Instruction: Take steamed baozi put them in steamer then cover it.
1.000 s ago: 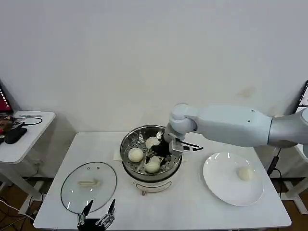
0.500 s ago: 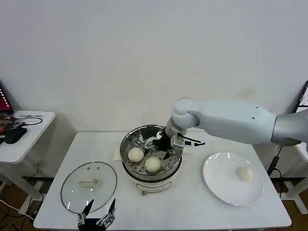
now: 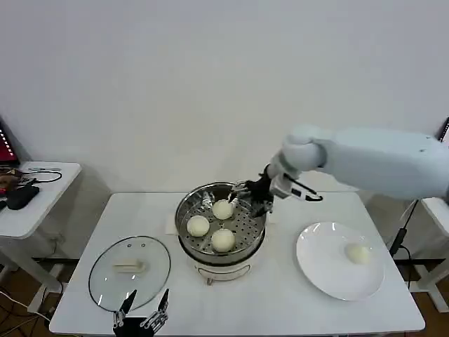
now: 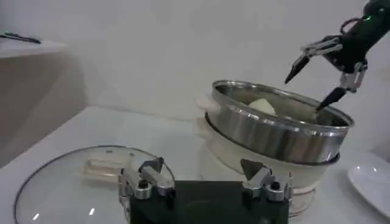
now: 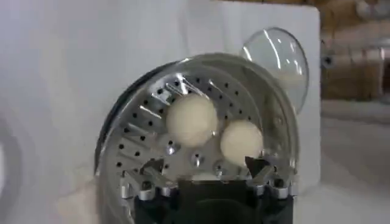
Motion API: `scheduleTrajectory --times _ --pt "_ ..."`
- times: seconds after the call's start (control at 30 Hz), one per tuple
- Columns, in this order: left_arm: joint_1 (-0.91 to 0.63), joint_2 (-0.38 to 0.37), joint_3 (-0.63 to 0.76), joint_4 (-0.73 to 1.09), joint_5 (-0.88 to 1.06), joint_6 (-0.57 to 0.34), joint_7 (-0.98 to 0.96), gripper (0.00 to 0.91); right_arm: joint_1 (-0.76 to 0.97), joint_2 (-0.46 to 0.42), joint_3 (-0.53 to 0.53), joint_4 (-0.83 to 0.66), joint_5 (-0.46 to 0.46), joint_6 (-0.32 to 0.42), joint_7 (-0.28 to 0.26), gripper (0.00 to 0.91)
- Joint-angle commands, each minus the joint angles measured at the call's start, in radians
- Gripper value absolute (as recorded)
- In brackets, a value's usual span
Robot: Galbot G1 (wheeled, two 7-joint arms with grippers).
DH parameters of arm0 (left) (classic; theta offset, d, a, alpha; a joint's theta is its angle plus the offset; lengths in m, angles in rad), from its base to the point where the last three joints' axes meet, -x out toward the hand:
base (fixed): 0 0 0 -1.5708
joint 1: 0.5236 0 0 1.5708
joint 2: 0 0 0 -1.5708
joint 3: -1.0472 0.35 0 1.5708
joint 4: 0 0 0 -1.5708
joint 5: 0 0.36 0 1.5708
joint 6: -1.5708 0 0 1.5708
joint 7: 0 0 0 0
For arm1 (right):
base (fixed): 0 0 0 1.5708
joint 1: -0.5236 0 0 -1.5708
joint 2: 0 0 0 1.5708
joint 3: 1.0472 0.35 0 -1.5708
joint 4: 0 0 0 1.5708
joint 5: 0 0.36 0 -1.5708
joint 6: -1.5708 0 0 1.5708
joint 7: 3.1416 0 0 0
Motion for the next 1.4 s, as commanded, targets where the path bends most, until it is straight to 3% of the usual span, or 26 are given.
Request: scheduleTrajectory --times 0.03,0.33,0.63,1.0,1.4 --pt "0.0 0.001 0.004 -0.002 0.003 0.0 0.0 0.907 0.158 -0.162 -0.149 0.087 0.231 -0.217 0.021 0.907" --pt "0.004 0.003 0.007 -0.016 0.005 -0.001 0.0 0.907 0.228 -0.316 -0.297 0.072 0.265 -0.271 -0.065 0.907" --pt "0.006 -0.003 0.004 -0.016 0.01 -0.001 0.0 0.907 0.163 -0.355 -0.332 -0.006 0.268 -0.307 -0.113 0.907" --pt "0.0 -0.009 0.0 -0.009 0.009 0.0 0.0 0.907 -0.022 -0.379 -0.236 -0.157 0.191 -0.274 -0.173 0.907" --pt "-0.008 -0.011 0.003 -0.004 0.007 0.005 -0.001 0.907 -0.221 -0.376 -0.074 -0.268 0.144 -0.239 -0.17 0.907"
